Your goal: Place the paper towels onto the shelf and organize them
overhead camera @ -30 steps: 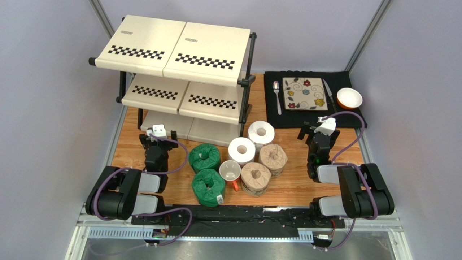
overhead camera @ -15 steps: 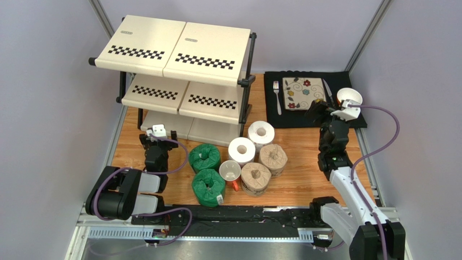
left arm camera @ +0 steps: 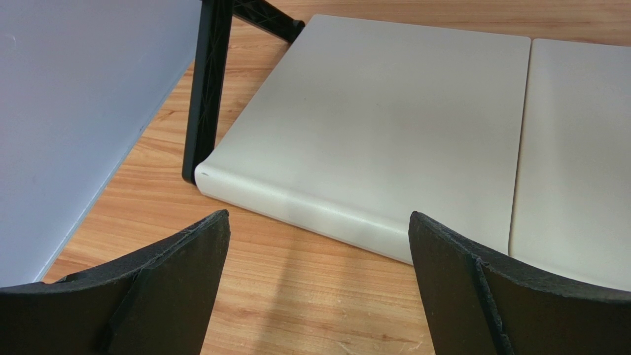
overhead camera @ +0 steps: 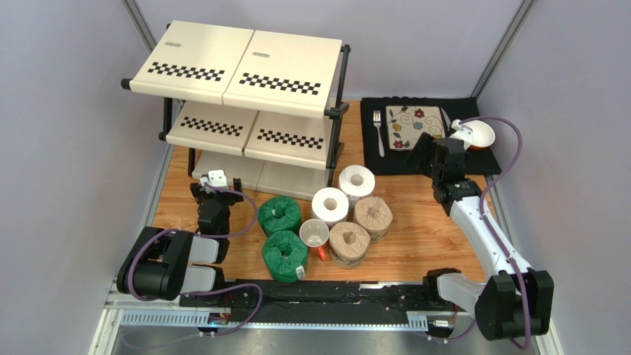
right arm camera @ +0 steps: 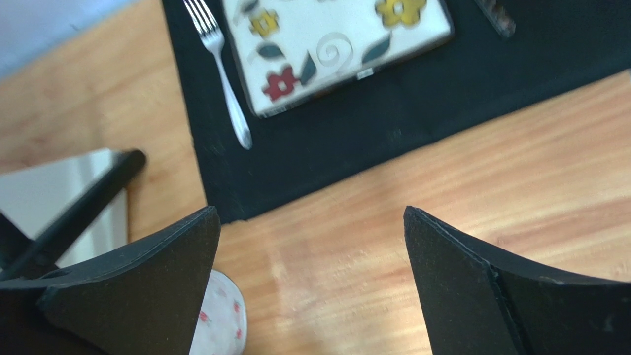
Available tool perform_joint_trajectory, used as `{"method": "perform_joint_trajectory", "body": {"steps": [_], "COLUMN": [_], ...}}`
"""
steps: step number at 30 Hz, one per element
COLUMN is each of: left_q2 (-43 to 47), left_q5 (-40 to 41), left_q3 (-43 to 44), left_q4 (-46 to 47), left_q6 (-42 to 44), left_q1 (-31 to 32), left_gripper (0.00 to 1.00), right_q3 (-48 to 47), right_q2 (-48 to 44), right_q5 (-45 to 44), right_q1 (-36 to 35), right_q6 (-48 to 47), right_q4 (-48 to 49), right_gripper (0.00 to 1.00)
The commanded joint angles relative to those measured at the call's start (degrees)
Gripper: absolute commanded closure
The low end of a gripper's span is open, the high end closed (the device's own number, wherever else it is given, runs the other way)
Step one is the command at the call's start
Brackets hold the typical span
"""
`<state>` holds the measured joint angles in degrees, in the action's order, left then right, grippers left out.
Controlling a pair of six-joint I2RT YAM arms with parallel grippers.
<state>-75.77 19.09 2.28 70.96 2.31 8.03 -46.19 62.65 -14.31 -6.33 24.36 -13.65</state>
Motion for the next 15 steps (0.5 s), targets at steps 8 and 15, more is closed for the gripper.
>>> {"method": "perform_joint_trajectory", "body": {"steps": [8, 15], "left_q2": [0.8, 0.8], "left_q5": [-0.46, -0.55], "left_q3": [-14.32, -14.32], "left_q4": [1.73, 1.73], "left_q6": [-0.2, -0.2], "left_q1": [-0.3, -0.3], "left_gripper": [0.01, 0.01], "right_q3": [-1.79, -2.05], "right_q2": [5.8, 7.83], "right_q5": [25.19, 32.06], "right_q1": [-1.75, -6.94], "right_q6": [-4.66, -7.57], "right_q4": [-1.64, 1.08], "right_gripper": [0.04, 0.08]}}
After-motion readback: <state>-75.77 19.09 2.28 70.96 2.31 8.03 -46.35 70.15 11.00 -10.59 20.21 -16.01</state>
